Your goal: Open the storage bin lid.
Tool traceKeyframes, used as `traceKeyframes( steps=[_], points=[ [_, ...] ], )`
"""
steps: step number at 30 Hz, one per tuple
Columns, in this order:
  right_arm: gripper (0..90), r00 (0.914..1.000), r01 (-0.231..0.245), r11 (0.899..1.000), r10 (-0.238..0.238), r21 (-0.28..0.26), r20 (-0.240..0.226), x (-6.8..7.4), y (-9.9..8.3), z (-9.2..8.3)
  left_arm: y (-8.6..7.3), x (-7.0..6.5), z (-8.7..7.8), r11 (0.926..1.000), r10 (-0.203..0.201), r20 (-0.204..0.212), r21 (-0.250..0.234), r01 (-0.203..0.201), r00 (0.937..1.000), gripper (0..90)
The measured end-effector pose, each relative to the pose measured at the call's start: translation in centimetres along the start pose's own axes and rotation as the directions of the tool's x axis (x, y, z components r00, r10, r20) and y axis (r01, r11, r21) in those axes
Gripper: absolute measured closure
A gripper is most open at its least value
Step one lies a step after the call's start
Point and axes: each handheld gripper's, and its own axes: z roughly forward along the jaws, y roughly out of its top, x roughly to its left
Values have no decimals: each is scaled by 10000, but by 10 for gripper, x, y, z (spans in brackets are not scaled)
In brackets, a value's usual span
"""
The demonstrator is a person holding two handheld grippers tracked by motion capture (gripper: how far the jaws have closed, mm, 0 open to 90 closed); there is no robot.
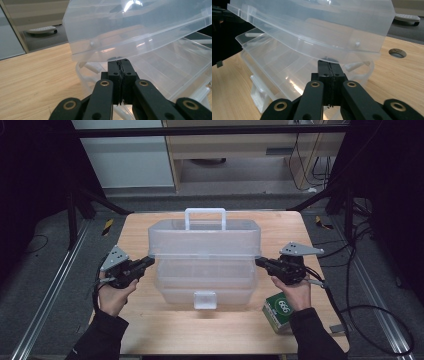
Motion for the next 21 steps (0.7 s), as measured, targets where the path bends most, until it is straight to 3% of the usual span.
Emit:
traceKeyframes(
  steps=[16, 21],
  points=[
    [900, 10000, 25, 10000, -25, 7, -60, 0, 2, 2, -3, -1, 6, 9999, 114, -134, -2, -114, 9998, 845],
    [900, 10000, 58, 10000, -58, 66, -66, 0, 1, 3, -9, 0, 1, 9999, 101, -686, -16, -103, 9976, 761]
  ],
)
